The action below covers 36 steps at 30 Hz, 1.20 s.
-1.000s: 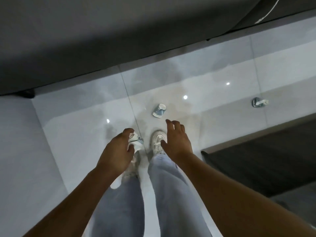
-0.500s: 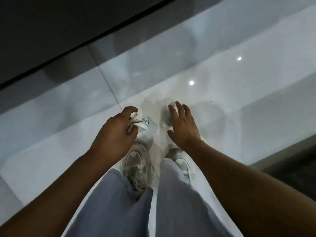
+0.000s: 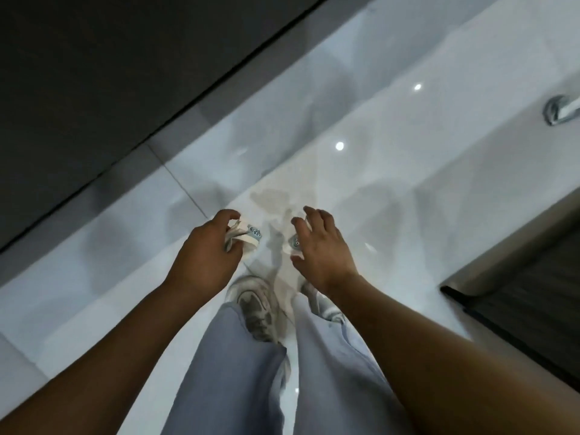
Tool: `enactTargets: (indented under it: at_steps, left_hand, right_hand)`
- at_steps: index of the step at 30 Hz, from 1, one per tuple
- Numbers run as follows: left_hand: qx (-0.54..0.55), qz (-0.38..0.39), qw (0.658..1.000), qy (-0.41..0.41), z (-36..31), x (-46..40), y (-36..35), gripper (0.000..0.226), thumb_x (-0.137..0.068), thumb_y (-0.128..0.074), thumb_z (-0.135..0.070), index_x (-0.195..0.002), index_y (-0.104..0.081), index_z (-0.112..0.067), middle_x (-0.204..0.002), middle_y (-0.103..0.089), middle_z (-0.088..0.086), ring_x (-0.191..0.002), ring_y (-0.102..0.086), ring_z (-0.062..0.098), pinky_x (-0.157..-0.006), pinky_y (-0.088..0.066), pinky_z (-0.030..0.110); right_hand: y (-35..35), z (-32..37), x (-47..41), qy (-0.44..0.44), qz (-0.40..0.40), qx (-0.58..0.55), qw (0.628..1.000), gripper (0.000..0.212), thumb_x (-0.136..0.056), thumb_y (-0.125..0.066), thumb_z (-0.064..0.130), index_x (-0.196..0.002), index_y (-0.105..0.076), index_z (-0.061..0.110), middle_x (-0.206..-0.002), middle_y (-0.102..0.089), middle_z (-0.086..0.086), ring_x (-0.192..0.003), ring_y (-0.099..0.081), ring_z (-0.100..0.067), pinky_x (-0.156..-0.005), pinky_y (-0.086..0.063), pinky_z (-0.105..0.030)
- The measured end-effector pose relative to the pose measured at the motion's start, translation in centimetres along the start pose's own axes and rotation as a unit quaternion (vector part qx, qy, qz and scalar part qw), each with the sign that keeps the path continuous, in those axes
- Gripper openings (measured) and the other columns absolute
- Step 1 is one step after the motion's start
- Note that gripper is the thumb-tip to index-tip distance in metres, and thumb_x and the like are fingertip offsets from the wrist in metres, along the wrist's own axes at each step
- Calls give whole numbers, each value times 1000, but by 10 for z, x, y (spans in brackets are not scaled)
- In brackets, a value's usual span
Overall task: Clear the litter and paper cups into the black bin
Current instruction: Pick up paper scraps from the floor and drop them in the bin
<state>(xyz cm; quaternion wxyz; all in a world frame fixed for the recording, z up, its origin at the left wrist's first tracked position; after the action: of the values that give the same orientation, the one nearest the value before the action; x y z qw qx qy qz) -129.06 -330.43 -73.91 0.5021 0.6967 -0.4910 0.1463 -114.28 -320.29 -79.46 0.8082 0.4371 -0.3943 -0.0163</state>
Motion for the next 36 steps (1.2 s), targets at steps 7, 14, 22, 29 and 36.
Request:
enactTargets:
  at_steps: [7, 14, 22, 29, 36]
  left_hand:
    - [-56, 61, 996, -41, -120, 126, 86, 36, -89, -58, -11, -123, -50, -19, -109, -64, 5, -93, -59, 22, -80, -44, 24]
    - [-109, 83, 983, -119, -261, 241, 155, 42, -89, -55, -9, -130, -47, -16, -120, -62, 11, -107, -58, 29, -94, -47, 34]
    - [-195, 146, 939, -244, -345, 372, 167, 44, -91, -55, -10, -133, -44, -16, -126, -59, 9, -109, -58, 26, -83, -39, 22]
    - [-313, 227, 857, -340, -385, 484, 123, 40, -90, -49, -8, -129, -46, -13, -120, -59, 12, -106, -57, 29, -84, -43, 29]
    - [-374, 298, 766, -430, -427, 616, -7, 39, -92, -54, -10, -130, -47, -13, -126, -59, 11, -108, -59, 29, -93, -49, 33]
  right_hand:
    - [157, 35, 139, -74, -30, -105, 991, 56, -87, -63, 36, -135, -40, 17, -157, -18, -10, -142, -16, -29, -109, -33, -36]
    - [300, 52, 289, -190, -92, -152, 966, 61, -86, -65, 40, -137, -38, 17, -155, -21, -11, -139, -21, -30, -105, -36, -37]
    - [349, 81, 444, -333, -166, -249, 894, 69, -83, -68, 41, -138, -35, 17, -145, -33, -7, -131, -31, -28, -101, -40, -38]
    - [310, 91, 587, -452, -224, -337, 795, 71, -81, -69, 41, -137, -33, 17, -143, -34, -4, -130, -31, -25, -100, -41, -38]
    - [231, 68, 743, -559, -265, -390, 682, 73, -82, -70, 41, -139, -32, 16, -144, -35, -6, -130, -34, -26, -102, -41, -36]
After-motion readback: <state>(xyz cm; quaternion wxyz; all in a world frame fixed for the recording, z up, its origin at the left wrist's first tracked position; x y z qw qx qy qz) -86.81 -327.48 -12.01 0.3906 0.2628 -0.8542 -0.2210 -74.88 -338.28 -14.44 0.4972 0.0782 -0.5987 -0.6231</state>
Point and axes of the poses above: each hand's wrist, its own x-axis away from the middle knuckle, its own y-axis out of the back of the hand, z = x × y, the point moved 6 cm from there along -x, towards the middle knuckle
